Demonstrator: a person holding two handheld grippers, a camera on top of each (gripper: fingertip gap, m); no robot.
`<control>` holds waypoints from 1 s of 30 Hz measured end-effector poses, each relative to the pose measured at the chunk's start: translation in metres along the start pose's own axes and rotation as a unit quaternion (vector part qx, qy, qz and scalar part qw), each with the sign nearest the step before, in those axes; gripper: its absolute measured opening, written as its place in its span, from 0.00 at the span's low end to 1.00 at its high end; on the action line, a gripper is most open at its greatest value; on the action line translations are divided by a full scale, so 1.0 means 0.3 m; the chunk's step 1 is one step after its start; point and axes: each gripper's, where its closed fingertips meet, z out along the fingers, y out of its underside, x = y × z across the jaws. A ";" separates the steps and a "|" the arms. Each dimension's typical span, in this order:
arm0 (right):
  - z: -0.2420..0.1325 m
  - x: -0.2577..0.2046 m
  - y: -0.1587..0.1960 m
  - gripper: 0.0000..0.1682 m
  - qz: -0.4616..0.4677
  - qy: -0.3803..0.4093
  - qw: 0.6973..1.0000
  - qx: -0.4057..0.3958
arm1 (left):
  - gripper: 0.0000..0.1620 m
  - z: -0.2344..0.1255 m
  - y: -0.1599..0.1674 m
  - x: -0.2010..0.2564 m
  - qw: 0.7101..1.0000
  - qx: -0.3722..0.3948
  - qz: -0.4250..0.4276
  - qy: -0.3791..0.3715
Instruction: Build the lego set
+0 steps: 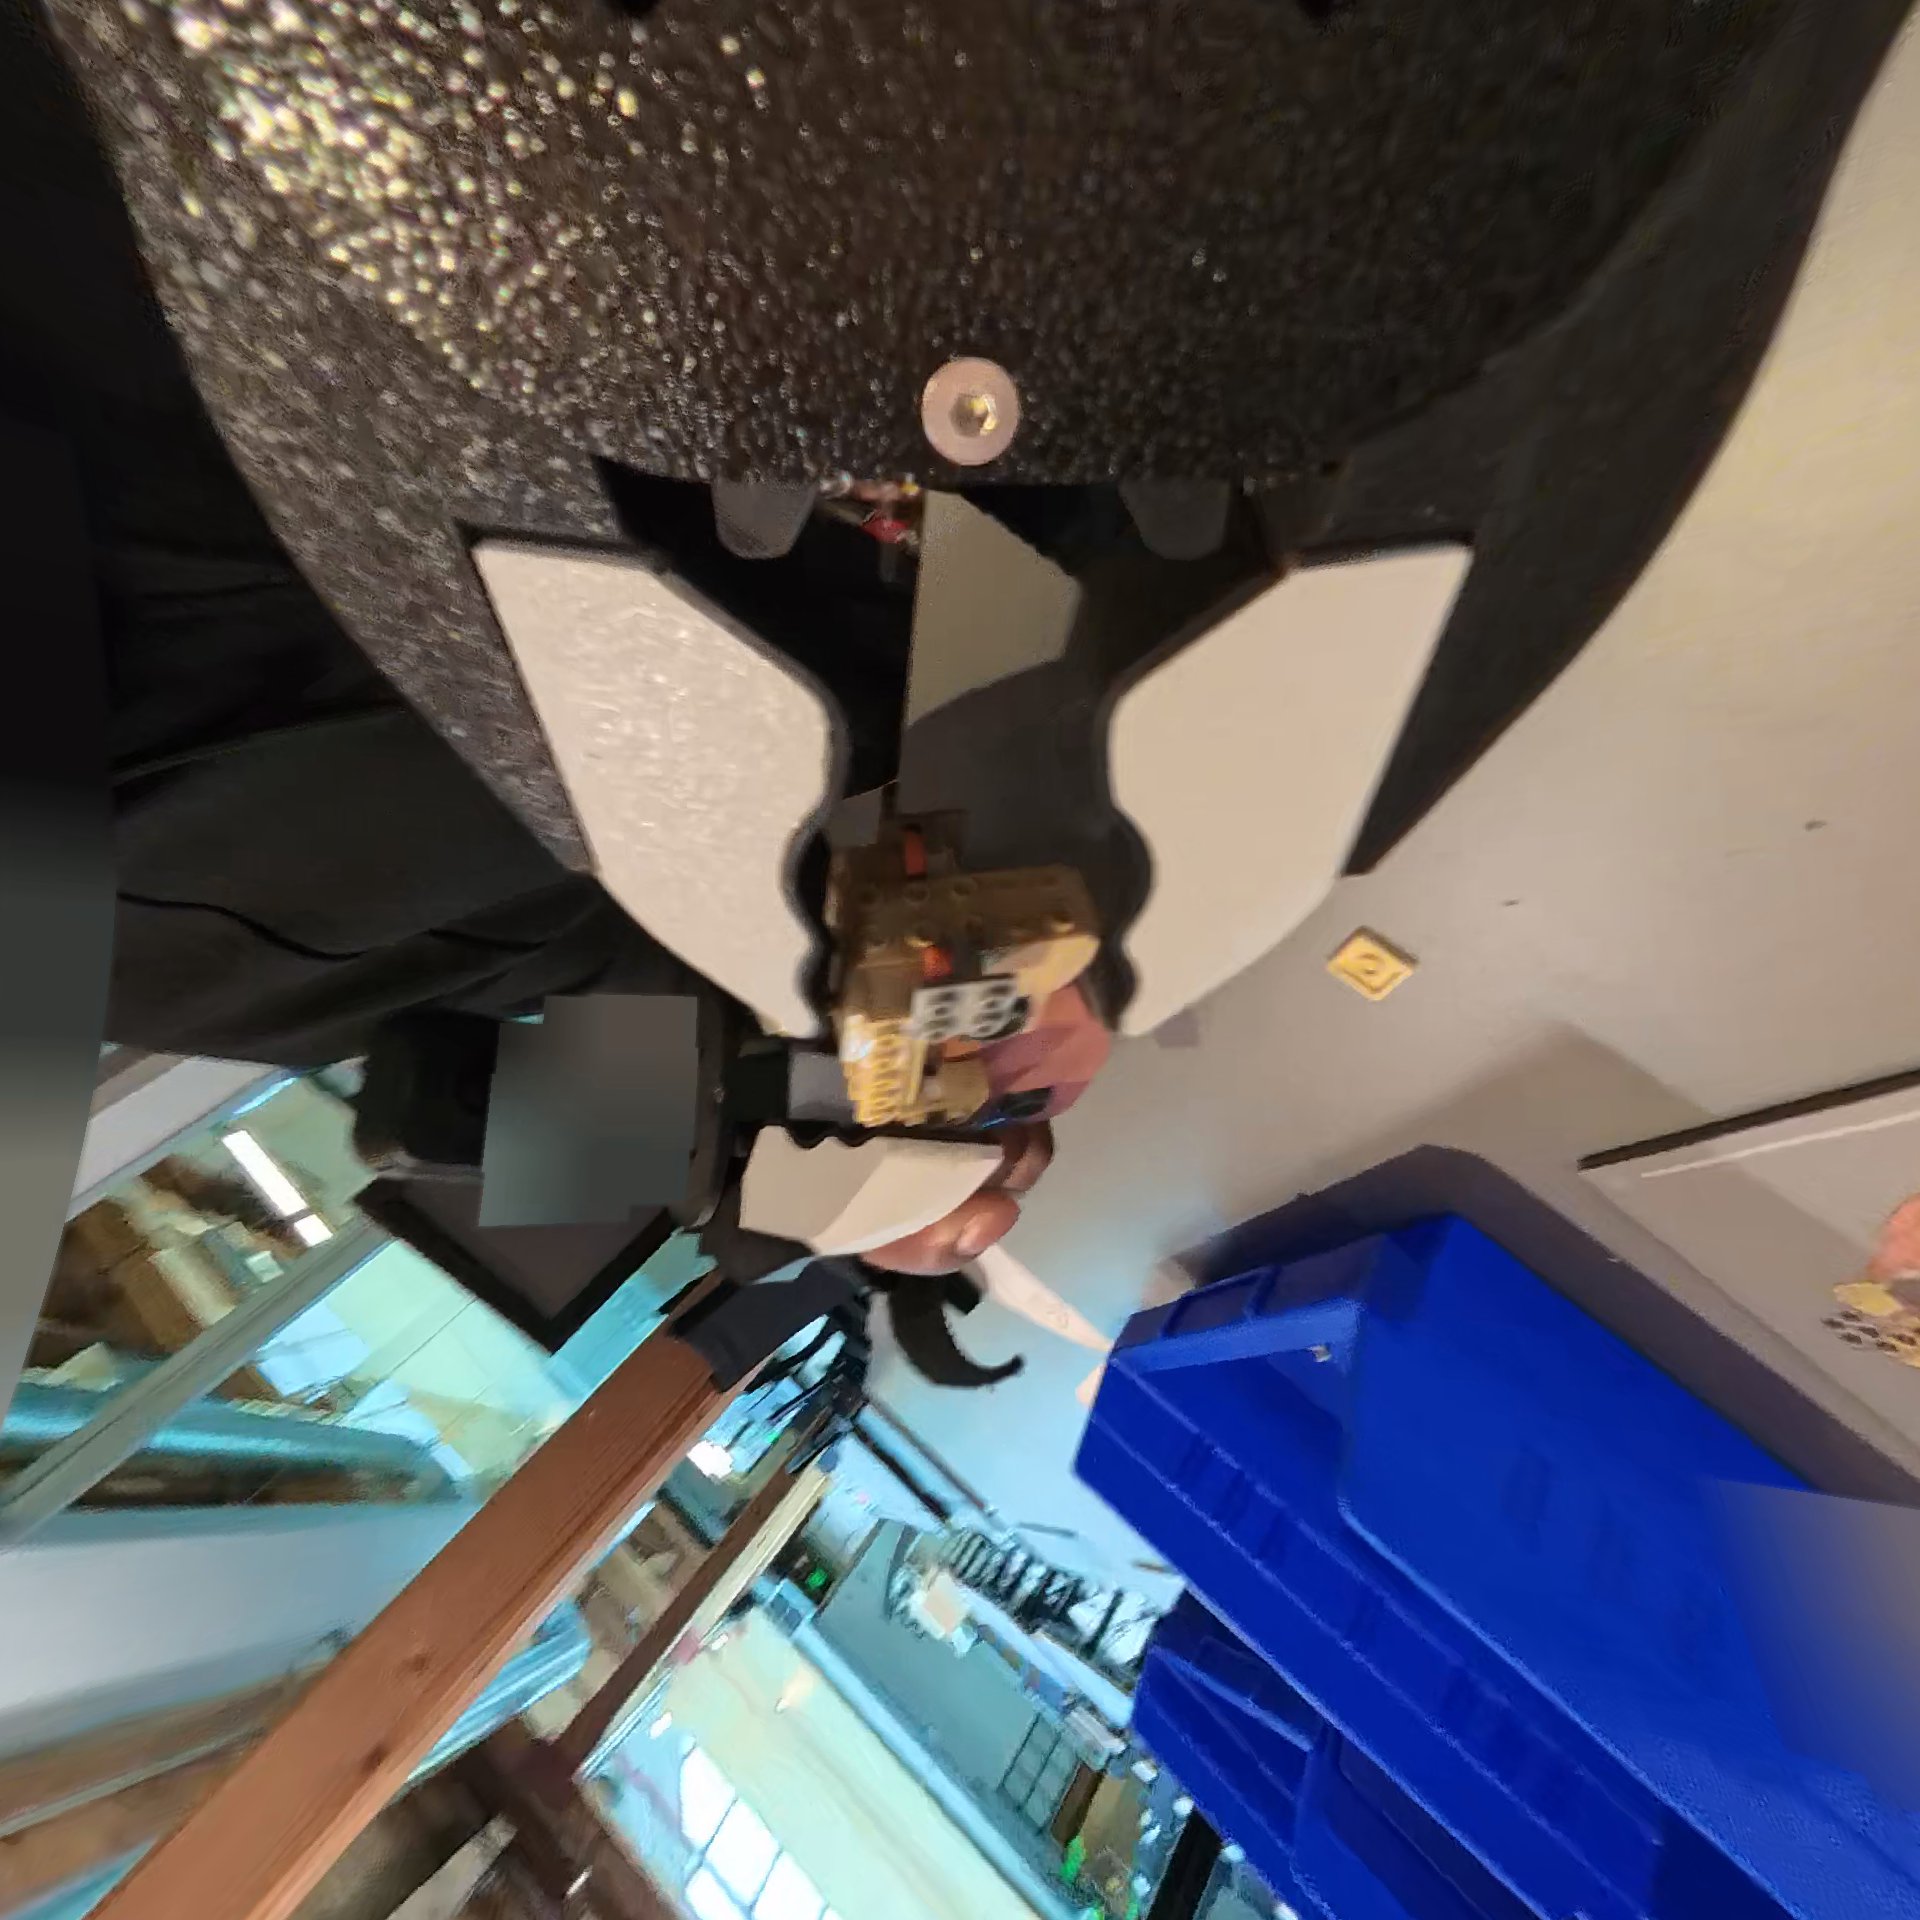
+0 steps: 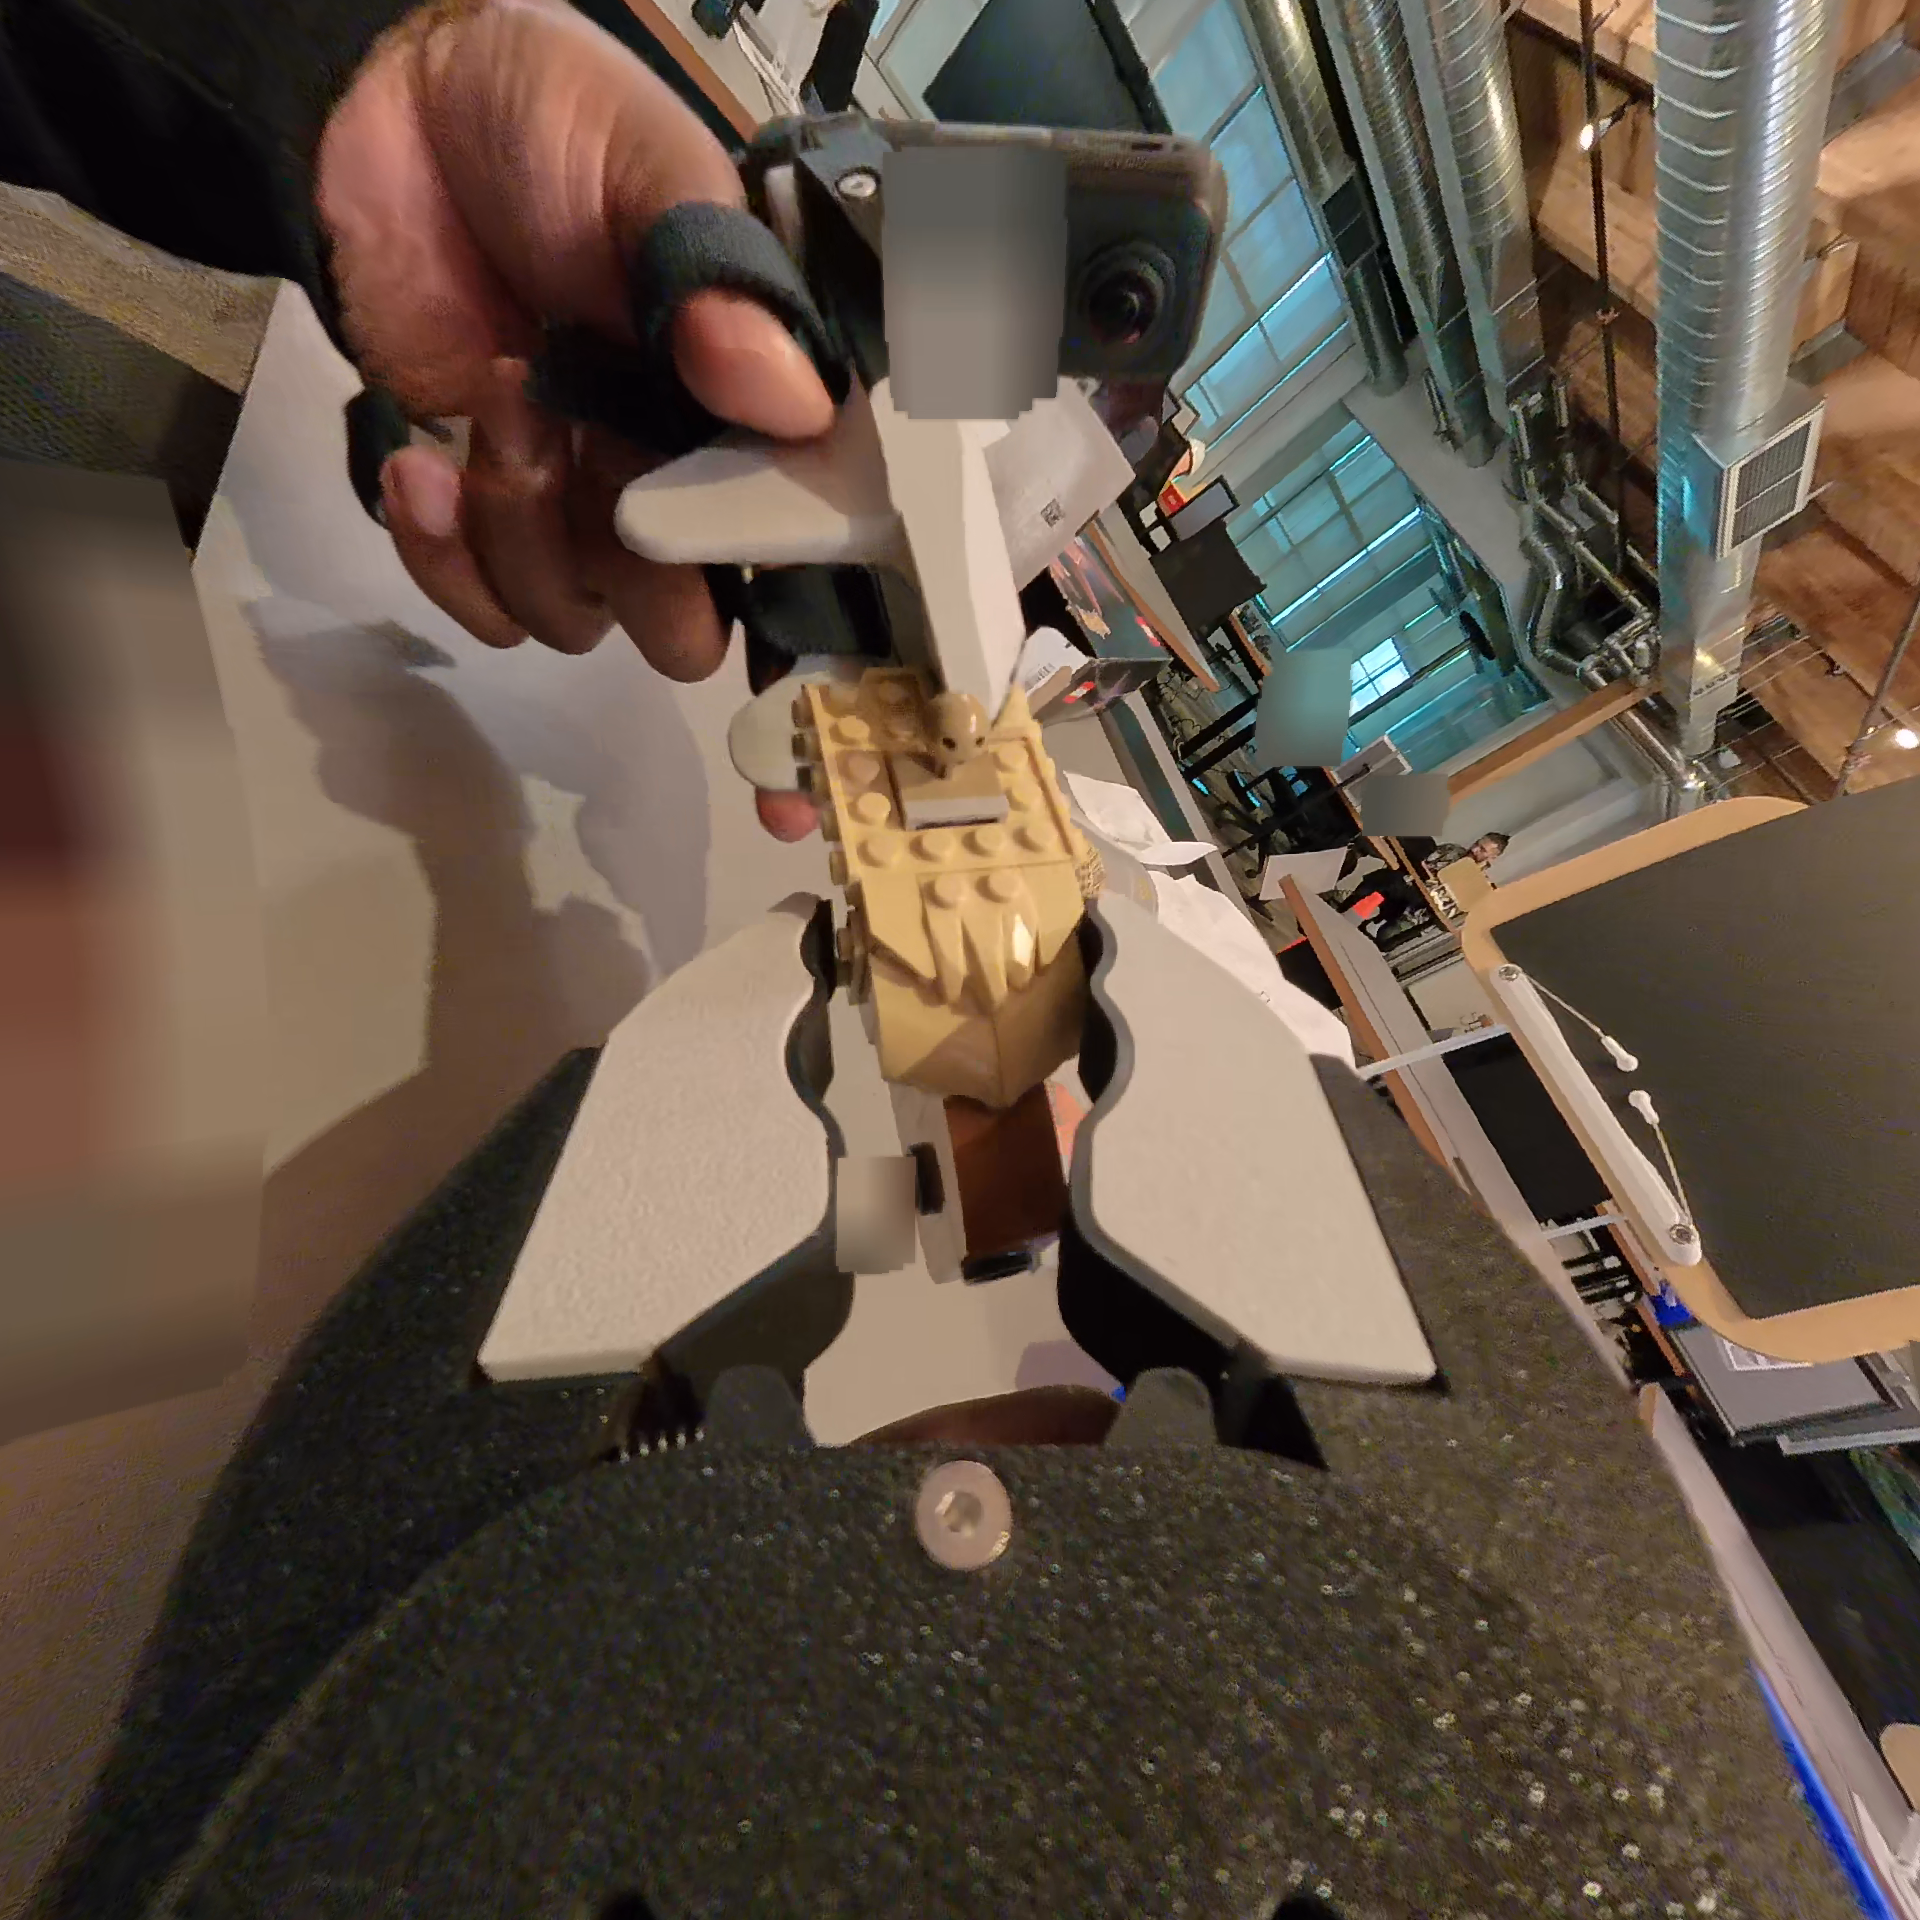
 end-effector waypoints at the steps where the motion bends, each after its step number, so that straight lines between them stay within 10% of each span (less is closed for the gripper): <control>1: -0.004 0.004 -0.005 0.26 -0.003 0.002 1.000 0.004 | 0.38 -0.008 0.003 -0.011 1.000 -0.011 0.016 -0.016; 16: 0.004 0.021 0.009 0.26 -0.199 -0.016 0.980 -0.012 | 0.34 -0.056 0.010 -0.036 0.901 -0.316 0.289 -0.073; 30: 0.014 0.020 0.012 0.26 -0.251 -0.001 0.968 -0.019 | 0.19 -0.031 0.041 -0.023 0.881 -0.382 0.277 -0.040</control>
